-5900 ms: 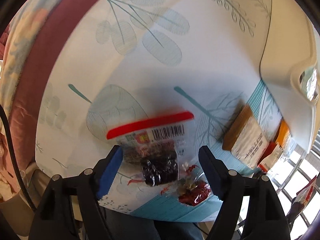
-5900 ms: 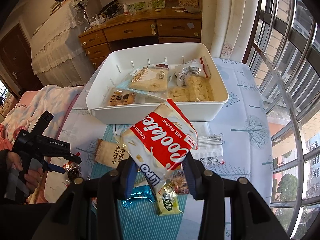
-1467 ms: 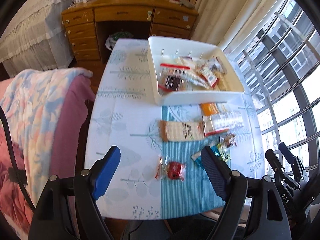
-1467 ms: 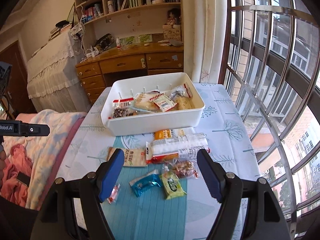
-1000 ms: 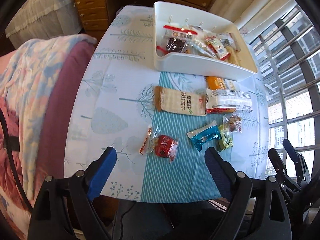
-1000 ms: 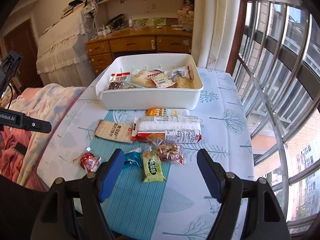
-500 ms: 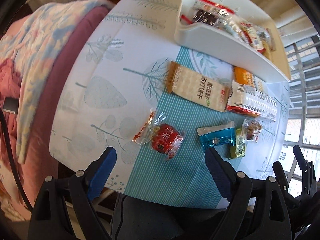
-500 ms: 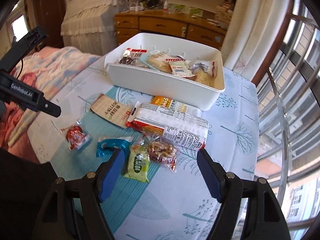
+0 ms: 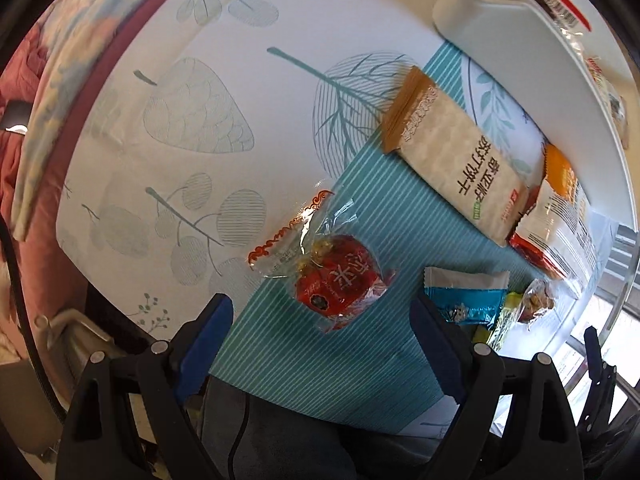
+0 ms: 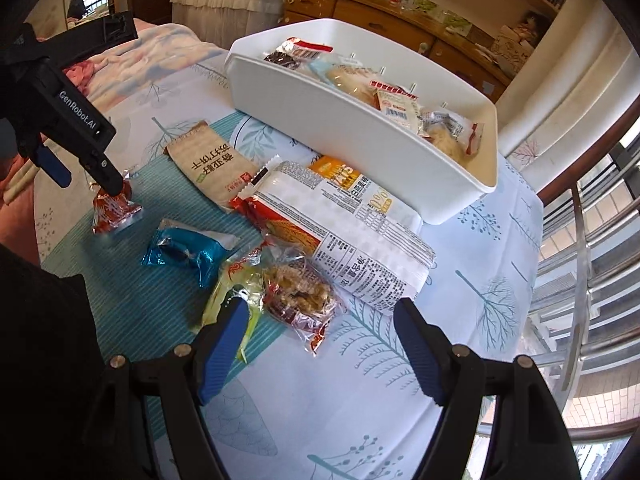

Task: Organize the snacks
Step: 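Grasp the red wrapped candy with the left tool while the right tool grasps the clear nut bag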

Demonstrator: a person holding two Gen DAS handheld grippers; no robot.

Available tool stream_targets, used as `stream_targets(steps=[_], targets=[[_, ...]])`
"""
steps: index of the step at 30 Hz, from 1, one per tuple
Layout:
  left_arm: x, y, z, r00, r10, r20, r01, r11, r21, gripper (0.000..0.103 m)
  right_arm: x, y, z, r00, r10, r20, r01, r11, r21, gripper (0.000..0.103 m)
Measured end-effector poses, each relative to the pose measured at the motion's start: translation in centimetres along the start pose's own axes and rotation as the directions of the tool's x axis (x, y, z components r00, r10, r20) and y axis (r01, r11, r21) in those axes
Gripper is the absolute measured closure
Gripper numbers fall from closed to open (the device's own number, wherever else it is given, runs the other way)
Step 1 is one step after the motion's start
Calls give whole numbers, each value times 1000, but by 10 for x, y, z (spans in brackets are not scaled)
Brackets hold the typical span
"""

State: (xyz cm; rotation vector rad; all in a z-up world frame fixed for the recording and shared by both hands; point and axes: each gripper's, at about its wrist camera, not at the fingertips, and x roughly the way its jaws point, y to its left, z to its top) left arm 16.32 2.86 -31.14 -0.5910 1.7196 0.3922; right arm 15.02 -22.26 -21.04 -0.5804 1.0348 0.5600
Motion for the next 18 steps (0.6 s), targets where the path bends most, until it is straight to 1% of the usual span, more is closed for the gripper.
stream_targets(steps=[5,12,15,16,18], targets=[[14,4,7,999,-23,-49,20,998,-56,14,10,5,0,1000,13,-6,-13,999,-46,27],[25,11,13,997,-41,-70,34,994,-100,15,19,12,2,999,52,5,-52,996,-77,28],[28,15,17,995,-52,-80,42,992,-117,21,22,16,5,998,69,14,-67,994,-91,28],[28,17,17,995,-54,-83,44,992,-122,26,23,17,6,997,74,14,-72,993,-94,28],[31,19,18,993,-79,-87,67,988,-137,30,28,18,8,997,80,7,-79,992,-98,28]])
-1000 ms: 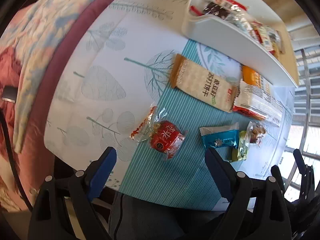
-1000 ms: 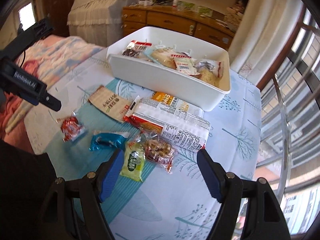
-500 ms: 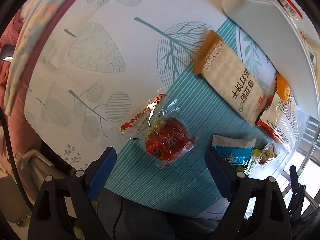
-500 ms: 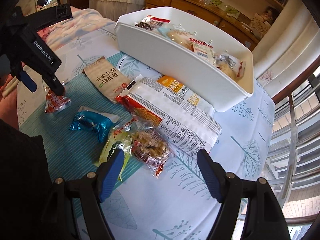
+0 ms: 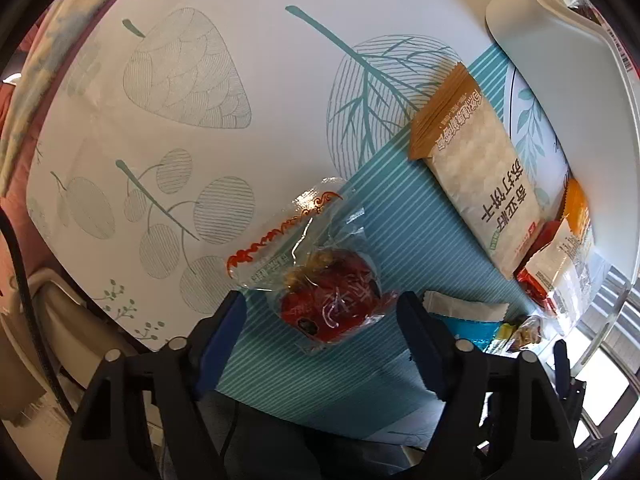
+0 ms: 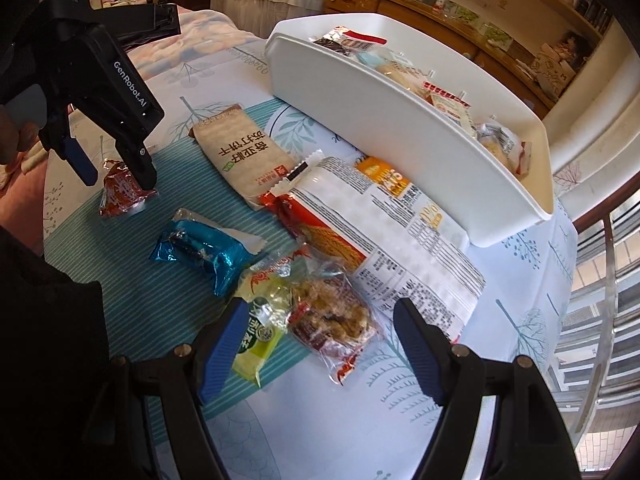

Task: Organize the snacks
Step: 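Grasp the red wrapped candy with the left tool while the right tool grasps the clear nut bag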

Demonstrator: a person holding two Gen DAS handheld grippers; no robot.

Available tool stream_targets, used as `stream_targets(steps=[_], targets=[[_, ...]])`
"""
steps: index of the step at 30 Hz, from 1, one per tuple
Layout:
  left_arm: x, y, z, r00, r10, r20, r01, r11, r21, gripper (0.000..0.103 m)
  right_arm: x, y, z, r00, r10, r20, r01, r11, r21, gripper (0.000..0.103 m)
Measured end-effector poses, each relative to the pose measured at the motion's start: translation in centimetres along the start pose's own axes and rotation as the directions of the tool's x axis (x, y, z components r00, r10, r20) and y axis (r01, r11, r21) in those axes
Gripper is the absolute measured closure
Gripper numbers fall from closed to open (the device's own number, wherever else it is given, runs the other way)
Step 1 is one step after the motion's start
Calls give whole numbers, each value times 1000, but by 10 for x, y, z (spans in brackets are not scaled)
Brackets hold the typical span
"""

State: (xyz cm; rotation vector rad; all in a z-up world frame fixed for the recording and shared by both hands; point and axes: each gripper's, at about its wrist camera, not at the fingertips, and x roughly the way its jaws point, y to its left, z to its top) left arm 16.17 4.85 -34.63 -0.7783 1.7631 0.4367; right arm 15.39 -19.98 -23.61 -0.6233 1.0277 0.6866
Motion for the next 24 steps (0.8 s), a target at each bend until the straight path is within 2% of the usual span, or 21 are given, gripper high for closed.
stream_targets(steps=[3,10,15,20,24], targets=[[1,1,0,1000,-24,-3,24,1000,-5,39,9,1,1,1000,17,-17,-17,1000,-1,33],[3,9,2,999,-43,-2,43,999,-28,40,16,2,2,1000,14,-13,-14,1000,-3,35],[8,10,3,998,-30,-47,27,998,-58,39,16,-1,1,1000,25,1,-25,999,19,35],[10,5,2,999,-28,-39,26,998,-62,39,16,-3,1,1000,16,4,-16,999,43,41],[8,7,-2,1000,-16,-15,15,997,-70,48,14,-8,-1,1000,23,-1,-23,997,72,45]])
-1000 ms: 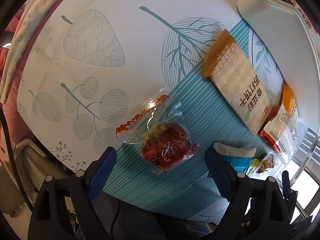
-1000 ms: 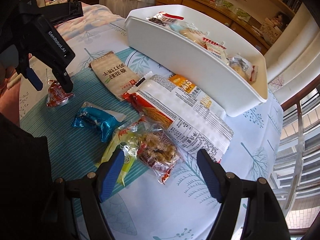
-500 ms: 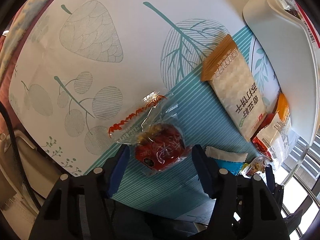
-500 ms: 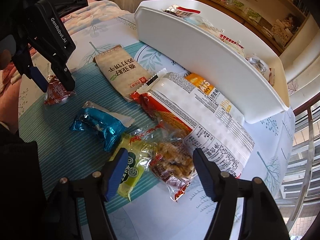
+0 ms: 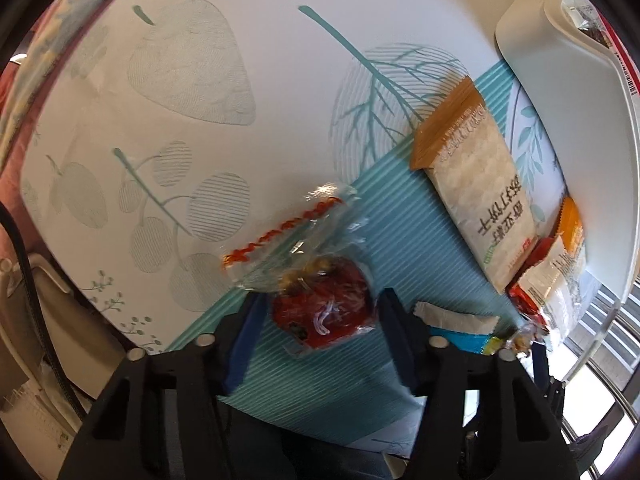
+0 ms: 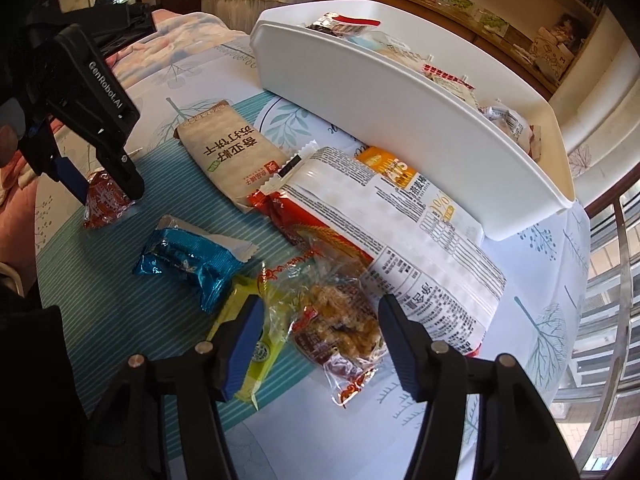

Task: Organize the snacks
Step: 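Grasp the red wrapped candy with the left tool while the right tool grasps the clear nut bag, then lift both held packs and carry them over the white tray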

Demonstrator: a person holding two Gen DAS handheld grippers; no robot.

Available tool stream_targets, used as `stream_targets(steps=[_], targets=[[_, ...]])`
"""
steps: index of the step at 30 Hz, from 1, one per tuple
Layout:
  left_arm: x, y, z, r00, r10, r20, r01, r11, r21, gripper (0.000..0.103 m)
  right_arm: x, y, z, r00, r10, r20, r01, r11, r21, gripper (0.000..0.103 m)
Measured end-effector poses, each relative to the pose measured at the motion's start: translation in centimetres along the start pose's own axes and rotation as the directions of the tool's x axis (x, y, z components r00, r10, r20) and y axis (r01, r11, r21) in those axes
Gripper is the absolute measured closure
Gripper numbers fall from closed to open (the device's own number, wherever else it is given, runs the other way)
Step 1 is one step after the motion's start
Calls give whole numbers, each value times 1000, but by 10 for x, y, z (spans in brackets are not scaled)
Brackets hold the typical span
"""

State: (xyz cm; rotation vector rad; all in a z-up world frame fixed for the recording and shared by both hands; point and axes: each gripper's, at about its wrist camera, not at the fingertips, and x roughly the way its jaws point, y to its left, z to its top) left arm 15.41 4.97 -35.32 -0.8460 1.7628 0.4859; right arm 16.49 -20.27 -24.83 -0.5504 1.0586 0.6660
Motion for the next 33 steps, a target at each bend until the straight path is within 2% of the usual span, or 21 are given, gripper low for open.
stream_targets(steps=[5,7,12,13,18,19,20,21,26,31,33], targets=[[2,2,-11,1000,1,-5,-1,1000,2,49,-3,-5,-3,1000,-1,7,0,999,37,54],[3,2,-17,1000,20,-8,-20,1000,9,49,-5,-9,-5,1000,-1,5,1,998,56,62],[3,2,-36,999,36,-16,-35,999,33,49,-9,-18,-12,1000,19,8,-20,992,126,65],[1,1,-39,999,39,-14,-38,998,41,49,-12,-19,-13,999,30,23,-33,990,141,75],[-11,-7,-57,998,55,13,-56,994,95,49,-16,-25,-18,998,58,28,-63,973,223,75],[-14,-9,-60,998,54,19,-56,993,109,49,-17,-26,-19,997,68,31,-74,968,241,79],[-20,-8,-62,998,53,22,-55,992,117,49,-19,-29,-21,997,65,37,-72,963,259,97],[-25,-10,-66,998,52,30,-56,990,133,49,-20,-32,-23,994,93,50,-104,952,288,103],[-49,-14,-83,996,51,72,-65,979,194,49,-14,-43,-35,990,127,60,-141,905,402,103],[-68,-24,-89,994,43,104,-65,974,218,49,-19,-49,-45,981,158,113,-192,872,450,103],[-71,-23,-95,993,39,109,-62,973,224,49,-24,-49,-45,984,136,114,-174,876,449,103]])
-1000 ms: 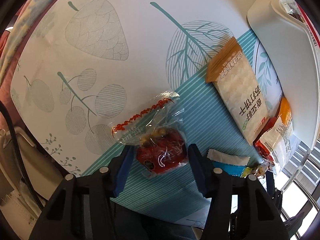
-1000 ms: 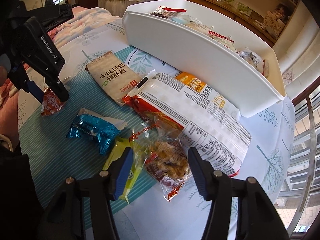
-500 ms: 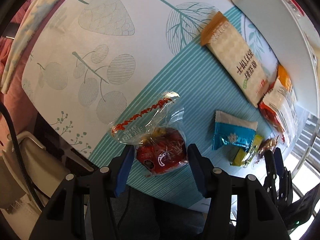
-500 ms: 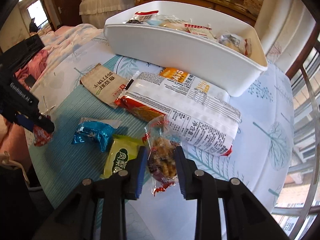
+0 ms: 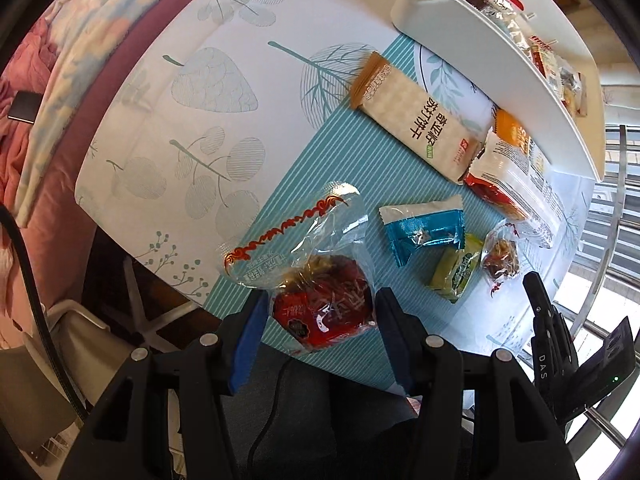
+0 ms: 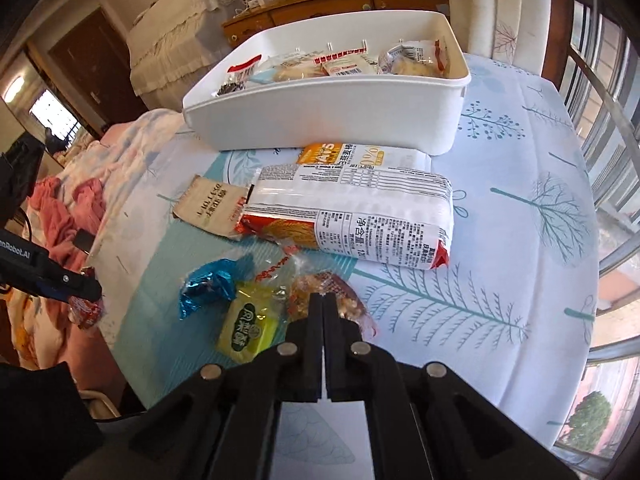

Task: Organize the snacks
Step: 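Lift both held packs and carry them over the white tray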

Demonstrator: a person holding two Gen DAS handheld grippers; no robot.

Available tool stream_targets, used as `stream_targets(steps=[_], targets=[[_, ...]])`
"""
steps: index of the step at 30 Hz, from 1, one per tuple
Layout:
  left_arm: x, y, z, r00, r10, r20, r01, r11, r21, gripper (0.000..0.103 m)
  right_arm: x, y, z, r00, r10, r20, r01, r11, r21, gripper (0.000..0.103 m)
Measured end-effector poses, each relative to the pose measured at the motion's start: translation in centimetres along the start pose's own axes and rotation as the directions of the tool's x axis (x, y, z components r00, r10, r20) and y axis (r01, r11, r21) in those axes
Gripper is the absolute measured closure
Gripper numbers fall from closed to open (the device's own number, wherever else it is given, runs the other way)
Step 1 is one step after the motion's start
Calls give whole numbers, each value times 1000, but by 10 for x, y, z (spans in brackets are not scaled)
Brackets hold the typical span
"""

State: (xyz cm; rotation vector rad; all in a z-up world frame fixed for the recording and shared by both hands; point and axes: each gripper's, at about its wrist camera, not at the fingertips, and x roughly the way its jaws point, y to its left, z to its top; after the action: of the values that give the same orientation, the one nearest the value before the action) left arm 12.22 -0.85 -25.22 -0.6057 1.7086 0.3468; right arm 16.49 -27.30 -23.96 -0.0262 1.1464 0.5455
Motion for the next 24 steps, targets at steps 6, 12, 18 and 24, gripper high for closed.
stream_targets(steps=[6,12,18,24], targets=[[-6,7,-3,1000,-15,8,15,1000,22,49,-10,9,1,1000,-29,-10,29,998,-48,101],[-9,8,-8,999,-34,15,33,999,42,49,-5,25,-7,997,-77,-27,72,986,-151,57],[-8,11,-15,999,-38,2,38,998,55,49,10,36,-9,985,-160,-61,142,961,-237,41],[-14,18,-16,999,-37,14,36,998,51,49,29,35,-8,970,-220,-106,185,945,-268,37]])
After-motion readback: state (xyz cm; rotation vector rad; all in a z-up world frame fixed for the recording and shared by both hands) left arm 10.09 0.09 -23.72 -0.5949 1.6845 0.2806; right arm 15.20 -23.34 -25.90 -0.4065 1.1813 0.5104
